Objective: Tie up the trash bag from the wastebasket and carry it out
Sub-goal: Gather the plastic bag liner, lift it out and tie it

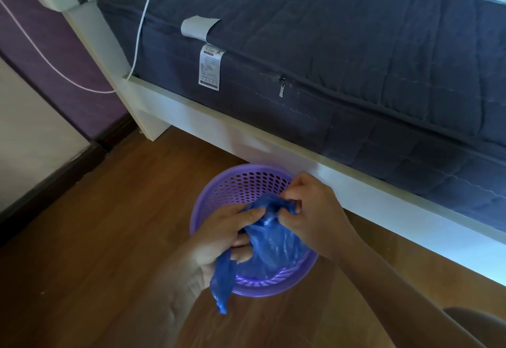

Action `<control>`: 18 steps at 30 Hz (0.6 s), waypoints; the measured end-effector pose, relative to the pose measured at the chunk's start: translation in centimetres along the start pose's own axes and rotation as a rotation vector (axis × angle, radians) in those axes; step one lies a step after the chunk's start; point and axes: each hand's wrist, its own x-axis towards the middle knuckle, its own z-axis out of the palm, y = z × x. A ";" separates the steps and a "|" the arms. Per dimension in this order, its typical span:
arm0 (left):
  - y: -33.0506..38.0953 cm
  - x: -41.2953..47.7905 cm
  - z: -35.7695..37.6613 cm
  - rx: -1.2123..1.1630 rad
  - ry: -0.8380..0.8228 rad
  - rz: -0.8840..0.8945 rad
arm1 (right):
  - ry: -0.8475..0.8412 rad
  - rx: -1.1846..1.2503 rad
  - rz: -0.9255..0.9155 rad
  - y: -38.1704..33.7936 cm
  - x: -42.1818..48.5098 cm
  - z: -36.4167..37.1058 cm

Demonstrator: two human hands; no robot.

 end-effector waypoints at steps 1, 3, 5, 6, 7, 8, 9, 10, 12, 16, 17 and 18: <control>0.0 -0.2 0.0 -0.106 -0.083 -0.049 | 0.004 -0.016 0.001 0.1 0.1 0.1; -0.3 -0.3 -0.1 -0.244 -0.212 -0.096 | -0.003 -0.039 0.006 0.4 0.3 0.4; -0.5 -0.2 -0.1 -0.308 -0.236 -0.101 | -0.019 -0.050 0.018 0.3 0.4 0.7; -0.6 0.0 -0.1 -0.319 -0.222 -0.100 | -0.016 -0.044 0.023 0.1 0.4 0.7; -0.5 0.0 0.1 -0.314 -0.198 -0.094 | 0.002 -0.019 0.014 0.0 0.3 0.7; -0.5 0.1 0.2 -0.303 -0.166 -0.081 | 0.020 0.022 -0.008 -0.1 0.2 0.4; -0.3 0.1 0.3 -0.295 -0.131 -0.065 | 0.029 0.073 -0.041 -0.2 0.1 0.1; -0.2 0.2 0.3 -0.291 -0.097 -0.049 | 0.014 0.123 -0.077 -0.4 0.0 -0.3; -0.1 0.4 -0.1 -0.287 -0.054 -0.032 | -0.063 0.192 -0.125 -0.7 -0.4 -0.8; -0.2 0.7 -0.6 -0.192 -0.079 -0.009 | -0.145 0.201 -0.131 -0.7 -0.4 -0.4; -0.2 0.8 -0.6 -0.138 -0.044 0.007 | -0.139 0.189 -0.125 -0.6 -0.3 -0.3; -0.3 0.9 -0.7 -0.059 0.015 0.035 | -0.133 0.191 -0.114 -0.6 -0.3 -0.3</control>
